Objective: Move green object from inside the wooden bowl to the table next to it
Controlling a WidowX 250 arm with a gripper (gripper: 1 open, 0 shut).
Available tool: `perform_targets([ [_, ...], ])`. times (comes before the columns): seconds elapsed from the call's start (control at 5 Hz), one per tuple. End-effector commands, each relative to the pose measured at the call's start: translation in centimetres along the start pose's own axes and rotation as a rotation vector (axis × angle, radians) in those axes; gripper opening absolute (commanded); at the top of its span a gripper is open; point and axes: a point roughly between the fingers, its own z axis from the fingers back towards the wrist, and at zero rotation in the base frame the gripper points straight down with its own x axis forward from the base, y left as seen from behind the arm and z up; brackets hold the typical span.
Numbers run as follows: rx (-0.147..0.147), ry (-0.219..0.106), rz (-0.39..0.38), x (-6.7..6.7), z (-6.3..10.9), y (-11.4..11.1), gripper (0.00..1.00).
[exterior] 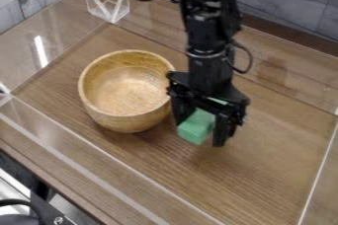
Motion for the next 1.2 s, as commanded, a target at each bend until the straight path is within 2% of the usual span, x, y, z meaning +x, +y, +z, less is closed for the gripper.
perform_targets([
  [0.0, -0.024, -0.06, -0.009, -0.2, 2.1, -1.8, 1.0],
  [0.2, -0.04, -0.07, -0.015, -0.6, 3.1, -3.3, 1.0],
  [0.4, -0.04, -0.078, -0.073, 0.7, 4.4, -1.5, 1.0],
  [0.6, -0.037, -0.116, -0.115, 2.8, 5.7, 0.5, 1.0],
  [0.8, -0.023, -0.176, -0.08, 3.3, 5.5, 0.1, 1.0],
  [1.0, -0.014, -0.191, -0.038, 3.4, 5.2, 0.1, 1.0],
])
